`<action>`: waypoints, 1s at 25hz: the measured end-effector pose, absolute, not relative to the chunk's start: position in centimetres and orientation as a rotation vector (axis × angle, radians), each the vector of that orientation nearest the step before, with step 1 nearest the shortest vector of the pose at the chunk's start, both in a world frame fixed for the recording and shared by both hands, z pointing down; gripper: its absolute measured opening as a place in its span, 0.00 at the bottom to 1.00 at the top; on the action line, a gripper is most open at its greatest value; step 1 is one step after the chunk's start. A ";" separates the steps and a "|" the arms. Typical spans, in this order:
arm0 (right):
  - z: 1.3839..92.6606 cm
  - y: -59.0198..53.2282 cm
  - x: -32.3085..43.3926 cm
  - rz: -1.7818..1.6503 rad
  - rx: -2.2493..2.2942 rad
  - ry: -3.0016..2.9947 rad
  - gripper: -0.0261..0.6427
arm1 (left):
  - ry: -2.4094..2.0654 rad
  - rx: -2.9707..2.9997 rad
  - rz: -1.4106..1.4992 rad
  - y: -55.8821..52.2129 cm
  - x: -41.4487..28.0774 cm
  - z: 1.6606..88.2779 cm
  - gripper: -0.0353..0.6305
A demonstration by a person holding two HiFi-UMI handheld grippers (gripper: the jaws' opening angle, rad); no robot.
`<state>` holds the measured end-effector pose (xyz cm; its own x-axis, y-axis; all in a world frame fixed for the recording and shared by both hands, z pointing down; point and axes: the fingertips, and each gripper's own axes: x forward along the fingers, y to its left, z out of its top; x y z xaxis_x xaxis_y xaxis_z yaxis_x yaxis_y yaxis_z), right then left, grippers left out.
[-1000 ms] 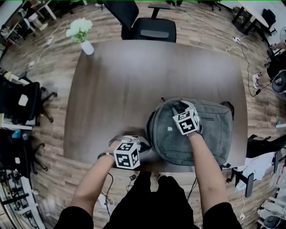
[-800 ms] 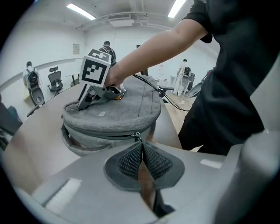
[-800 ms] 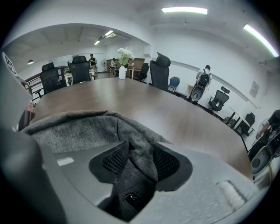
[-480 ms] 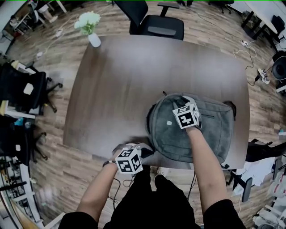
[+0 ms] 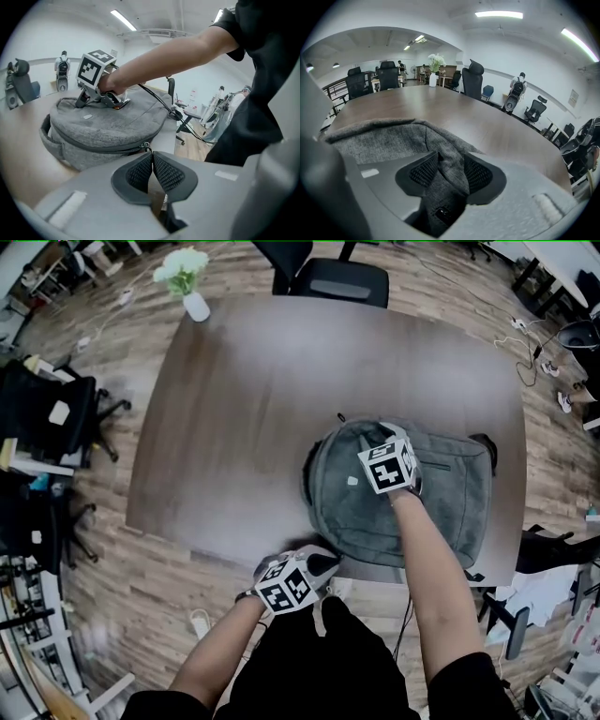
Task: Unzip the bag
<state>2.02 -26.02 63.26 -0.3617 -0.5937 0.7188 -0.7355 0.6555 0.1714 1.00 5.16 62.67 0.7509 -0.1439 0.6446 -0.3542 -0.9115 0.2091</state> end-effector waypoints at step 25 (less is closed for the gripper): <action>49.1 -17.0 1.9 0.107 1.180 -2.542 0.04 | -1.113 2.586 0.610 2.3 -2.6 56.6 0.08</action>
<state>1.91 -16.99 49.06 -0.6000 -0.7284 0.3308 -0.7537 0.6533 0.0716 -2.61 2.32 56.63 0.6184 -0.6276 0.4730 -0.7366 -0.6727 0.0704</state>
